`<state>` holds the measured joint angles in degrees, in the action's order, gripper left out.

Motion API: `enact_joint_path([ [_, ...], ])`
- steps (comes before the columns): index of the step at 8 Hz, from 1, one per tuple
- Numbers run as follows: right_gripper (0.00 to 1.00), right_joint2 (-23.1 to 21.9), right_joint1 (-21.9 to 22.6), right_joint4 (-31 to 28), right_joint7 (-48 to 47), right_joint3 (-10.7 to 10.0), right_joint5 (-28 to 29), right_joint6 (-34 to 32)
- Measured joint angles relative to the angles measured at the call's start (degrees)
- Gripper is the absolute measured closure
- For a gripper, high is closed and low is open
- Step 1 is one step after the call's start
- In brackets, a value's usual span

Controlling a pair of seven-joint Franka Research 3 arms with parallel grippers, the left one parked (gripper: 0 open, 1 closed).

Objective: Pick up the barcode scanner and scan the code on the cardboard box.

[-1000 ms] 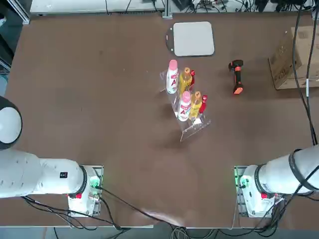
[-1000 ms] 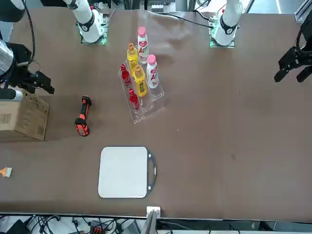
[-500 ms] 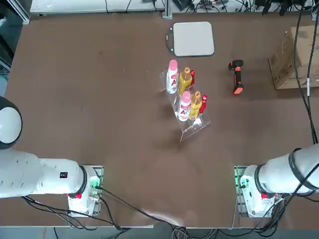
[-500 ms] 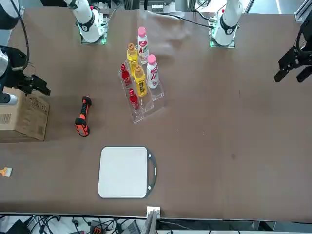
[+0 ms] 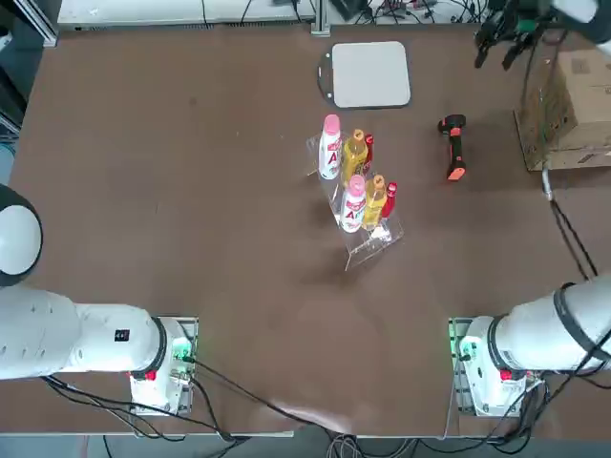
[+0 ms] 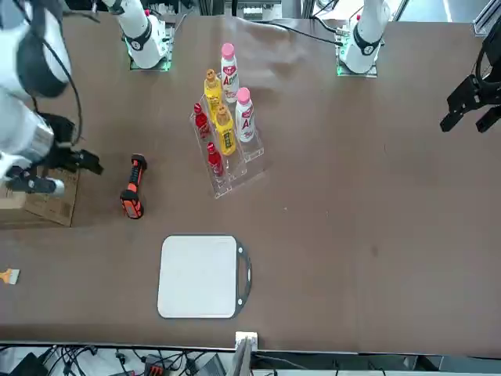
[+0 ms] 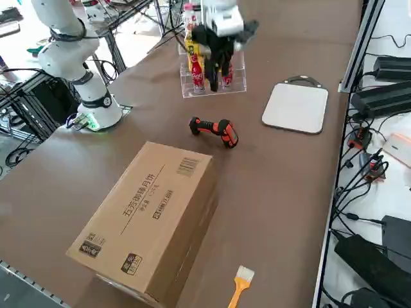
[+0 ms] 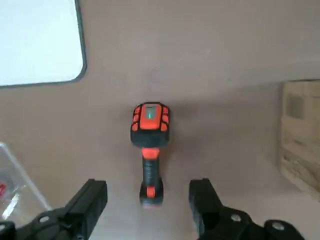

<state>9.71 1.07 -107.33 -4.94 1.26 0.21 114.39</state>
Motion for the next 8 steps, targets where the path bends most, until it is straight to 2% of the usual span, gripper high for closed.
enact_joint_path([
  [2,0.00,0.13,1.74,-10.32,0.00,0.34,-0.01,12.03],
  [4,0.00,0.16,2.12,-17.41,0.00,0.33,-0.01,21.10],
  [6,0.00,0.89,2.11,-21.28,0.00,0.30,-0.02,25.50],
  [8,0.00,2.25,2.11,-21.96,0.00,0.30,-0.02,26.36],
])
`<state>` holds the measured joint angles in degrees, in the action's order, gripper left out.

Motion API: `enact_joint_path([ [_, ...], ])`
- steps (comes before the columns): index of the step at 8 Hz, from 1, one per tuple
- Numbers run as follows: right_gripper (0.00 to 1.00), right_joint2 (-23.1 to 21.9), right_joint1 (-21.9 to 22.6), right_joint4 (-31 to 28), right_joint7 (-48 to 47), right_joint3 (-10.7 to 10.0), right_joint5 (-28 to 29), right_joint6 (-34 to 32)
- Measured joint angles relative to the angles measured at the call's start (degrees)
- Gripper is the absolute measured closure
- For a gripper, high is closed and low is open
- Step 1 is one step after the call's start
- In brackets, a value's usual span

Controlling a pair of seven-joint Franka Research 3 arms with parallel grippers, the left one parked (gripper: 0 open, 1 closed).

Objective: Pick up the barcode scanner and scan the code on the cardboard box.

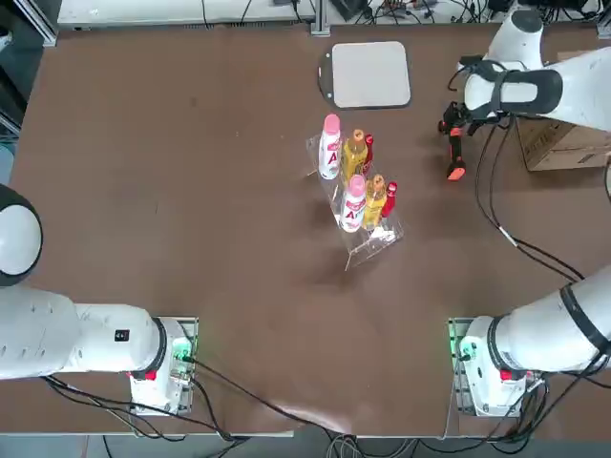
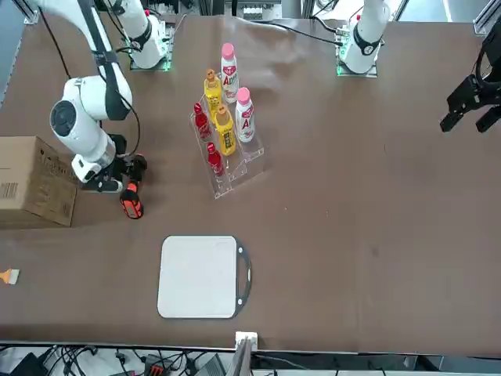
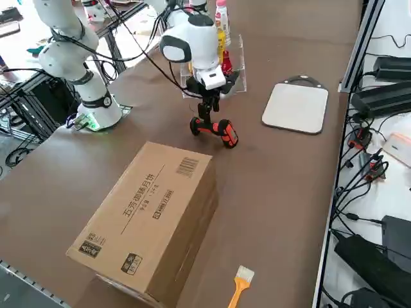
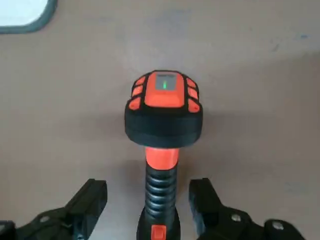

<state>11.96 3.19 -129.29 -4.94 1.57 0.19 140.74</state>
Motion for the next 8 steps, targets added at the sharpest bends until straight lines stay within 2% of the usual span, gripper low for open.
enact_joint_path([
  [8,0.00,5.16,-0.06,-1.56,0.00,-0.11,0.00,2.49],
])
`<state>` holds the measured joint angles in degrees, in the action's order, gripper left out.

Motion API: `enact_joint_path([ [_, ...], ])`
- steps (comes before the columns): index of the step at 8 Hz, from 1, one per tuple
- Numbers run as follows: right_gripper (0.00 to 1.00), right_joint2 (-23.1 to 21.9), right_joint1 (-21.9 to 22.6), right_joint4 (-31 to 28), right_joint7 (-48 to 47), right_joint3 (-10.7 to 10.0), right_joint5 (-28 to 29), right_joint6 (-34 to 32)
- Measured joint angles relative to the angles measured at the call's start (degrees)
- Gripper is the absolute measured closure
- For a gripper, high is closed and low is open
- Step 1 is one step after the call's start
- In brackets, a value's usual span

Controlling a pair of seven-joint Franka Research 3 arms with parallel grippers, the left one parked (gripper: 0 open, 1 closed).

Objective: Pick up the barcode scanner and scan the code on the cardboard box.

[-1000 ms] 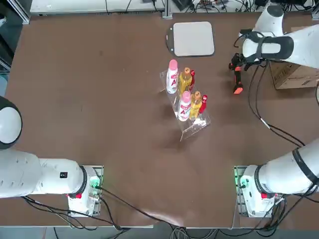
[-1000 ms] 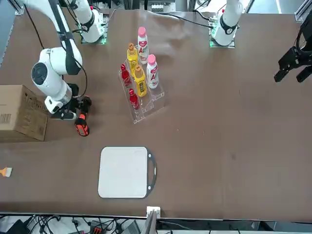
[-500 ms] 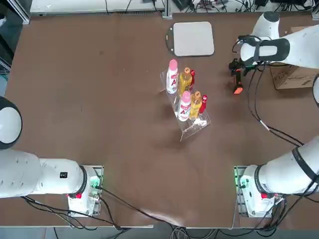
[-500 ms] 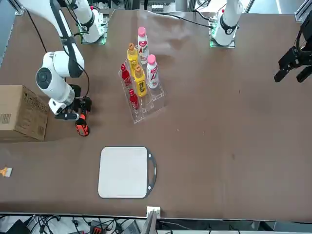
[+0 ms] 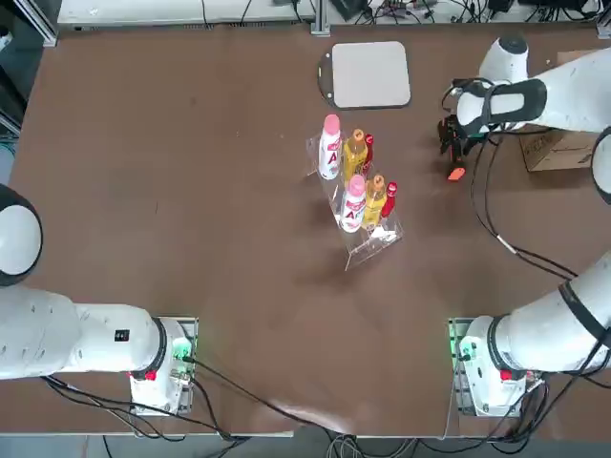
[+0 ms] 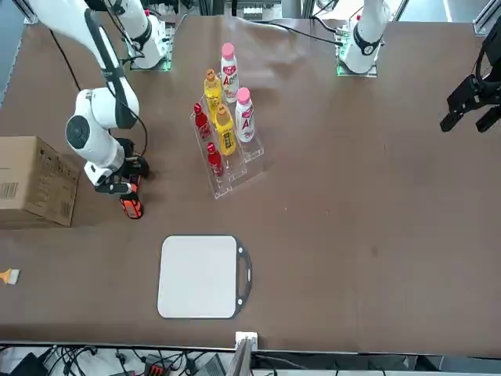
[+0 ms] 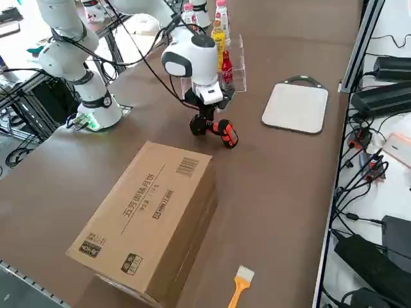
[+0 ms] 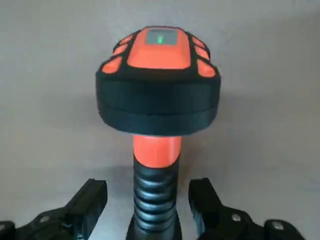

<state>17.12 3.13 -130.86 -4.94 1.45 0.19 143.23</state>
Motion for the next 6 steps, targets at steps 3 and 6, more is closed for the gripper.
enact_joint_path([
  [3,0.02,0.33,-0.29,-0.39,0.00,-0.16,0.00,0.19],
  [6,0.57,0.32,-0.31,-0.43,0.00,-0.18,0.00,0.15],
])
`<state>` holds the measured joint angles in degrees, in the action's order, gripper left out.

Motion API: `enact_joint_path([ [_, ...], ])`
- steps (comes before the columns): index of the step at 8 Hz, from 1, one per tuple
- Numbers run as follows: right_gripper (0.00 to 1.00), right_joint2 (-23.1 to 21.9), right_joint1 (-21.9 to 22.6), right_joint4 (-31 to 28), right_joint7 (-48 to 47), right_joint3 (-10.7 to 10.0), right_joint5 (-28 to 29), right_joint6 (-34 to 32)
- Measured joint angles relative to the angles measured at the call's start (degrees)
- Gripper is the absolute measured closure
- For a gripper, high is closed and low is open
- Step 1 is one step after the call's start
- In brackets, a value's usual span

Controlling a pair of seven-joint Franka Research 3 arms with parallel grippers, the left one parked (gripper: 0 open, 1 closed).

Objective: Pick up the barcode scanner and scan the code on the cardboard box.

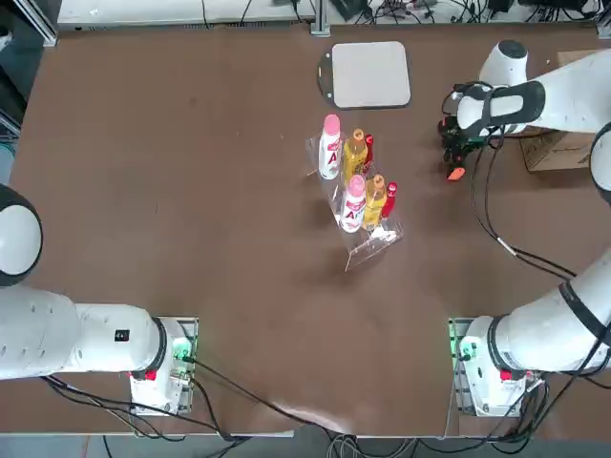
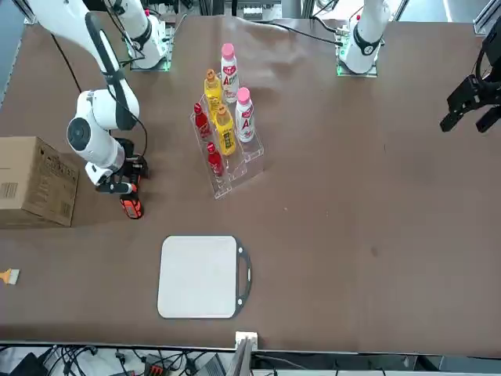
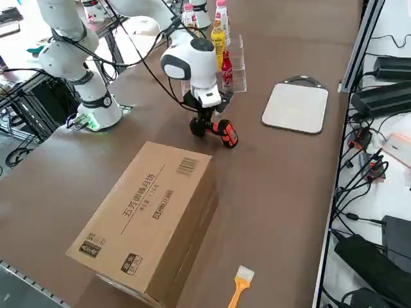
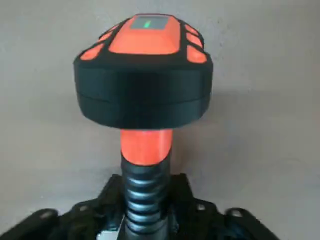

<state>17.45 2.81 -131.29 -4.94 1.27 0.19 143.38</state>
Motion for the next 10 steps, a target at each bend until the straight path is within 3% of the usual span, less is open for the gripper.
enact_joint_path([
  [3,0.57,-0.13,0.00,0.05,0.00,0.00,0.00,-0.02],
  [5,0.57,-2.75,0.06,1.27,0.00,0.01,0.00,-2.35],
  [8,0.57,-12.87,-1.20,10.75,-0.13,-0.64,0.00,-24.07],
  [10,0.57,-16.56,-4.90,20.35,1.52,-0.88,-0.18,-37.37],
])
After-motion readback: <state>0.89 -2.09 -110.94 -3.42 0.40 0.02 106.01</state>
